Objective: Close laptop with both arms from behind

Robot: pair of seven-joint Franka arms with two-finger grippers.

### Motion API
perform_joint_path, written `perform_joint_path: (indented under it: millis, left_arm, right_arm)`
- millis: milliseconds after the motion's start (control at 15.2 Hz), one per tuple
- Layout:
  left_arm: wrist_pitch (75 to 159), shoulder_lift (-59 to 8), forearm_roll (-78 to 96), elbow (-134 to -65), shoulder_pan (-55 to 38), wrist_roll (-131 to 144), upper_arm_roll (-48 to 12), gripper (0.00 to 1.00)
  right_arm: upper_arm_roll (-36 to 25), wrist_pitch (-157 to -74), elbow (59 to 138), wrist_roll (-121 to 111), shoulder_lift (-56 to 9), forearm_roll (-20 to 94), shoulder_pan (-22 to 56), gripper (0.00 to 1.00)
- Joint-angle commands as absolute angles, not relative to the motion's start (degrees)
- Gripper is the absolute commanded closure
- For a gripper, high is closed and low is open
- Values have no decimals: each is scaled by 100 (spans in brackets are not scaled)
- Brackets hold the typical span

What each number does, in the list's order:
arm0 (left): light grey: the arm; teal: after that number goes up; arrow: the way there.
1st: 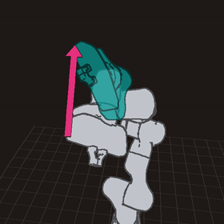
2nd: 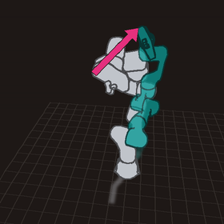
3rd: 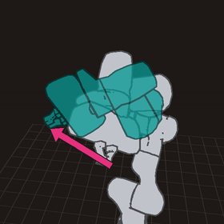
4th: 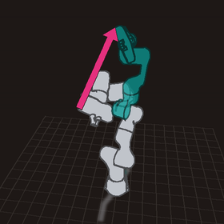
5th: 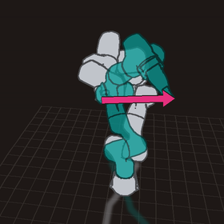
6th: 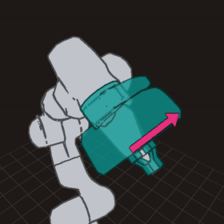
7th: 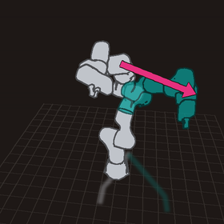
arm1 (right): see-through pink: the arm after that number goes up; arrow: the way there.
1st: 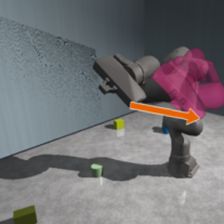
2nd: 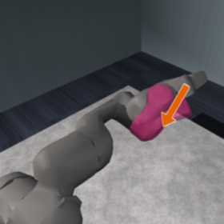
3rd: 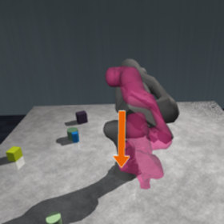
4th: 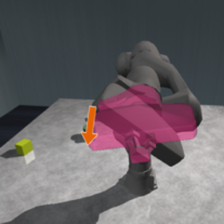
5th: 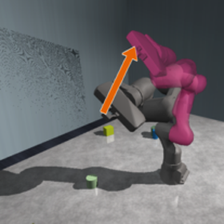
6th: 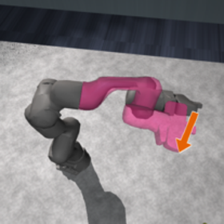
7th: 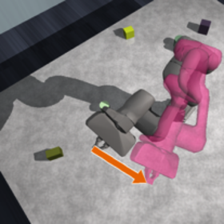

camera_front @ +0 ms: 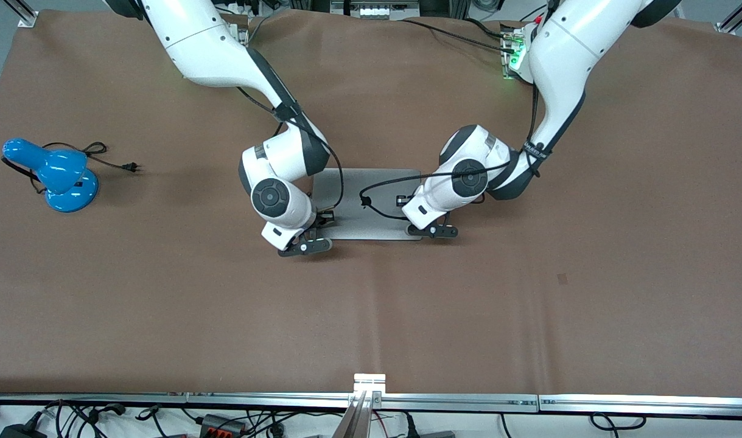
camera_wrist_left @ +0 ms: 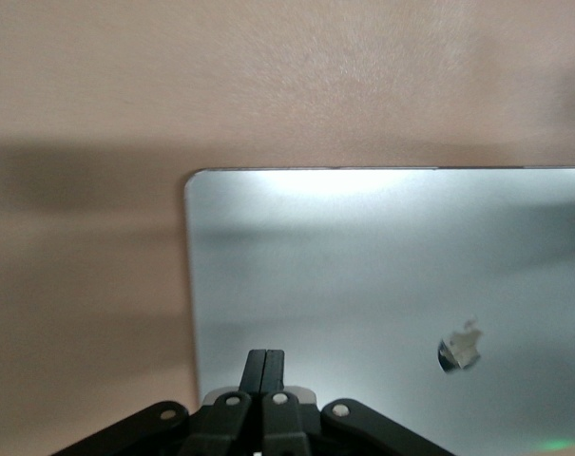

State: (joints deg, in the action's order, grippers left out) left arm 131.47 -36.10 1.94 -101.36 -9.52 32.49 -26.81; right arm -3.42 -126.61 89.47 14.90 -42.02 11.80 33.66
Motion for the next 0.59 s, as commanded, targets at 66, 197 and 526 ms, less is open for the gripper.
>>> perform_joint_path:
  millis: [66, 197, 526]
  left_arm:
    - [11816, -2463, 44, -10239, -581, 3402, -2672, 100]
    - [11200, -2102, 70, -10091, -309, 3331, -2689, 100]
    - [9601, -969, 105, -10002, -9, 2184, -2235, 100]
  right_arm:
    - [-597, -12069, 8807, 1450, -3536, 731, 3358, 100]
    - [-694, -11727, 8807, 1371, -3149, 686, 3244, 100]
    - [-1290, -10392, 8527, 986, -2347, 686, 3138, 100]
